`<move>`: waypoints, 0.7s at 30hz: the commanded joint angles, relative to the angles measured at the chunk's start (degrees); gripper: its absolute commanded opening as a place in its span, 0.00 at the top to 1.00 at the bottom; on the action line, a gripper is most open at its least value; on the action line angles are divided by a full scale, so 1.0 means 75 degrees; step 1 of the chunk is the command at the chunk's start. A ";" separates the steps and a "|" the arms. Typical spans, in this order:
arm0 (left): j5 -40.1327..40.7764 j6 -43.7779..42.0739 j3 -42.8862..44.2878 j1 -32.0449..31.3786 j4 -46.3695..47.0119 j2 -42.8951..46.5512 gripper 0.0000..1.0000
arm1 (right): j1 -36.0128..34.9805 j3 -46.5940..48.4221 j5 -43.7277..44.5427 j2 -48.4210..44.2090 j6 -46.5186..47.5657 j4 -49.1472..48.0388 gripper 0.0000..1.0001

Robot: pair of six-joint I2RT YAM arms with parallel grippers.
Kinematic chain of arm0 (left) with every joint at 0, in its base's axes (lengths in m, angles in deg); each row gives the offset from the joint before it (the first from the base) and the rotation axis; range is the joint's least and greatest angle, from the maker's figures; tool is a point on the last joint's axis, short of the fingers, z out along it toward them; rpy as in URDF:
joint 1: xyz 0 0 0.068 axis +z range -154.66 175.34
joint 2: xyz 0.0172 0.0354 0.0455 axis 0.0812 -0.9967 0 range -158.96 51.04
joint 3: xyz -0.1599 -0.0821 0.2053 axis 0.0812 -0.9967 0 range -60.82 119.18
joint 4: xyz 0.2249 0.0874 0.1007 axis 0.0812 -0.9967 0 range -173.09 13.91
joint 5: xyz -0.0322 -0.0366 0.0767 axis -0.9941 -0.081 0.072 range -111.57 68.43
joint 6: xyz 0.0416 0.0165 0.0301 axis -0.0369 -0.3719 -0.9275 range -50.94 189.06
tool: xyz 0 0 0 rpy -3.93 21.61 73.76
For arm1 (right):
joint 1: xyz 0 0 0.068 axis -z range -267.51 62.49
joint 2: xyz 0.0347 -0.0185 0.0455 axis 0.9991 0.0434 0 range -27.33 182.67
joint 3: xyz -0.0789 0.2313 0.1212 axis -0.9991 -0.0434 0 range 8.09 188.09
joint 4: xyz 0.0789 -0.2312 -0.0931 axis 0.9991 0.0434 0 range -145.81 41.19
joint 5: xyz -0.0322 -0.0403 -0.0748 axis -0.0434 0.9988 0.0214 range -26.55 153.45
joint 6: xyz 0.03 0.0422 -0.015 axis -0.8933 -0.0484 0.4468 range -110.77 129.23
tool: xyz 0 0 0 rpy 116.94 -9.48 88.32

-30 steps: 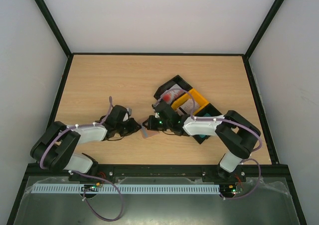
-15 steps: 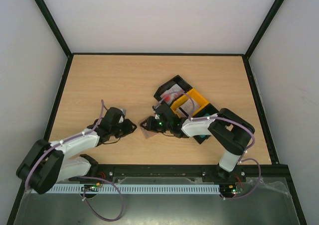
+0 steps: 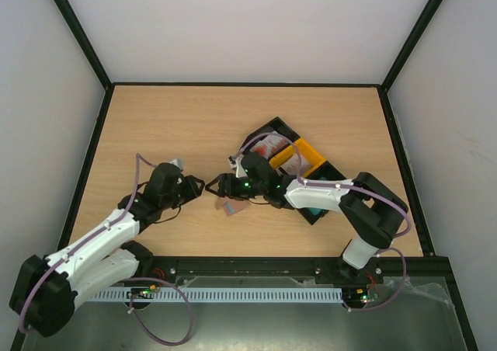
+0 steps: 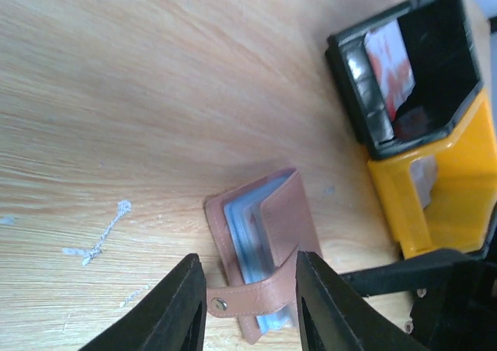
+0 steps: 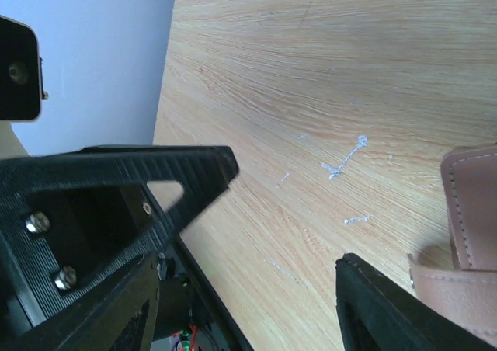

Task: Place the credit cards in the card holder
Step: Close the card holder at the center of the board.

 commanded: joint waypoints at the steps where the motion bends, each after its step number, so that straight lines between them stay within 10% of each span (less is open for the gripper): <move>1: 0.0631 0.0301 0.0205 0.0042 -0.0632 0.0552 0.64 | 0.0043 0.0245 0.0404 -0.0581 0.0509 0.0838 0.38; 11: -0.1416 -0.0043 0.0135 -0.0015 0.0942 -0.0599 0.47 | 0.0494 0.0159 0.3024 -0.1003 0.2371 0.3503 0.38; 21: -0.1840 -0.0639 0.0667 -0.0041 0.1422 -0.2749 0.40 | 0.0506 -0.0055 0.2257 -0.0238 0.3045 0.3614 0.40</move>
